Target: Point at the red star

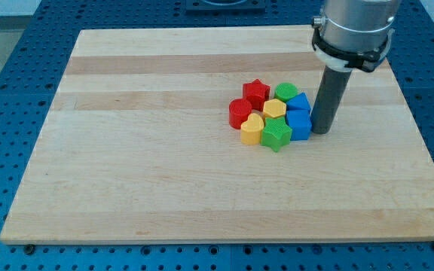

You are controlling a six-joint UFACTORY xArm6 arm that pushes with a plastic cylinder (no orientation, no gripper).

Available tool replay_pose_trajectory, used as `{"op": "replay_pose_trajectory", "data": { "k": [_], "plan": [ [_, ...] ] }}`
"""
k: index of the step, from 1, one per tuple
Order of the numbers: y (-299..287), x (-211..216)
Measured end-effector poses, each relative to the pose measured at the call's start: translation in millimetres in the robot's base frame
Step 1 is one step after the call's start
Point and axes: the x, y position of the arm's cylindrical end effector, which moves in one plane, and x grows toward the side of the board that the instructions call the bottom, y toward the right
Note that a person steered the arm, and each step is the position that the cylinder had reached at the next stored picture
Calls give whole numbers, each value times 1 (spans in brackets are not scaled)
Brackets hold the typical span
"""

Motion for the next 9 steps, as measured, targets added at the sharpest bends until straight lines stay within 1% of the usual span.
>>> {"op": "replay_pose_trajectory", "data": {
  "k": [1,2,3,4,5,6,7,8,9],
  "plan": [
    [8,6],
    [10,44],
    [-41,71],
    [-126,72],
    [-176,56],
    [-193,24],
    [-195,-26],
    [-194,-93],
    [-175,-122]
  ]
}}
